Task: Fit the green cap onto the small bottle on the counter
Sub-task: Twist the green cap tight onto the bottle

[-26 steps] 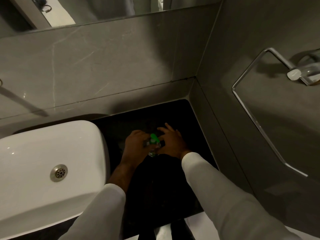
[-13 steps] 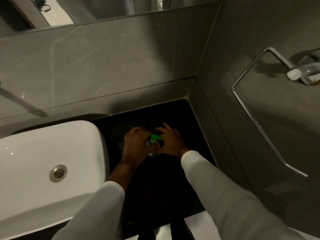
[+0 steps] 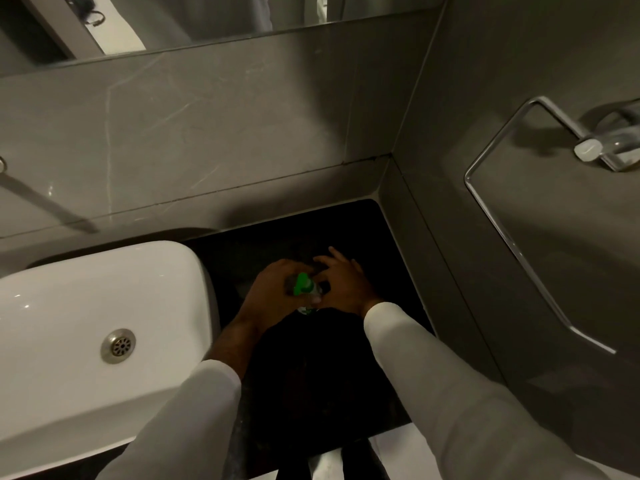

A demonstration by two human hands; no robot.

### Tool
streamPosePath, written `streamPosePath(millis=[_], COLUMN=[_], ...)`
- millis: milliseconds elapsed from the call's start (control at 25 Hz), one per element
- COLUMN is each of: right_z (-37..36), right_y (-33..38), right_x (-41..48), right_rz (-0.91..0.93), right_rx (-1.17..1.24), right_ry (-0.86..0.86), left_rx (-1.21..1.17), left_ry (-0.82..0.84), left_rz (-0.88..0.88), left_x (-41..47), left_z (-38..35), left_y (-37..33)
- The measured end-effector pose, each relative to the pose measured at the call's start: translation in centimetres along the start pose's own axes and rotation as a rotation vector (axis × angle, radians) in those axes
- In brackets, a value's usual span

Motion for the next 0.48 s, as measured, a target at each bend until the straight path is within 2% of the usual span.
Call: streamPosePath(millis=[120, 240, 320, 480], right_z=[0.0, 0.2, 0.0, -0.4], right_y=[0.1, -0.1, -0.1, 0.2], right_x=[0.0, 0.0, -0.1, 0.2], right_rz=[-0.014, -0.011, -0.007, -0.008], right_rx=[-0.011, 0.002, -0.028, -0.032], right_ry=[0.004, 0.006, 0.002, -0.011], left_rx=[-0.021, -0.319, -0.418, -0.267], left_ry=[-0.145, -0.057, -0.029, -0.209], left_rz=[0.173, 0.201, 0.203, 0.285], left_x=[-1.1, -1.3, -1.7, -2.1], left_z=[-0.1, -1.4, -1.9, -0.3], left_y=[1.3, 1.8, 1.5, 1.7])
Point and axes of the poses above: each hand's wrist, its own x-axis towards the middle knuckle, its own z-axis out of the back of the hand, y = z × x, the point moved 10 cm from there along x, towards the middle knuckle, and after that the axes turned 7 degrees about x, right-handed, at the moved point
